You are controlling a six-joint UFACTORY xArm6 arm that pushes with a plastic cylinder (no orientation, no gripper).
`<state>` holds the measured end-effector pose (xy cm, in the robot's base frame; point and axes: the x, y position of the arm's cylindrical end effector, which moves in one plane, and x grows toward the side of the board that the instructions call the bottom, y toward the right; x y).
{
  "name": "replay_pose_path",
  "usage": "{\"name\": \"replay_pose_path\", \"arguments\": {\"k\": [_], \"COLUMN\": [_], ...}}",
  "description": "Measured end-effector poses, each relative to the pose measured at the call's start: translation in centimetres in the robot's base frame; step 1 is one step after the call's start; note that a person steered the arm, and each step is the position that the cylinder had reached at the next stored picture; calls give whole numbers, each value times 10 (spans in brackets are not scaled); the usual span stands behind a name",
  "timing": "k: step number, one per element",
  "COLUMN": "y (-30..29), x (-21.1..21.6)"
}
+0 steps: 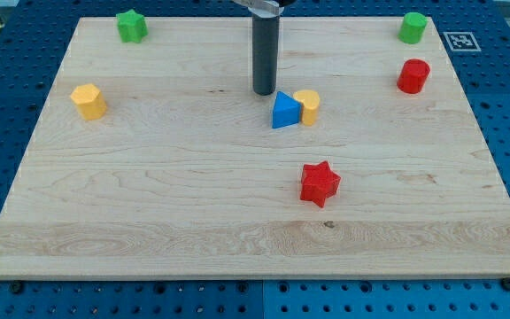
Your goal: Place the blue triangle vertically below the red circle
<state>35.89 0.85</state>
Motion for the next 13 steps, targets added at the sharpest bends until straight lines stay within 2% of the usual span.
{"name": "replay_pose_path", "arguments": {"k": [2,3,6,11,13], "y": [0,0,95,95,99], "x": [9,35,60,145,132]}}
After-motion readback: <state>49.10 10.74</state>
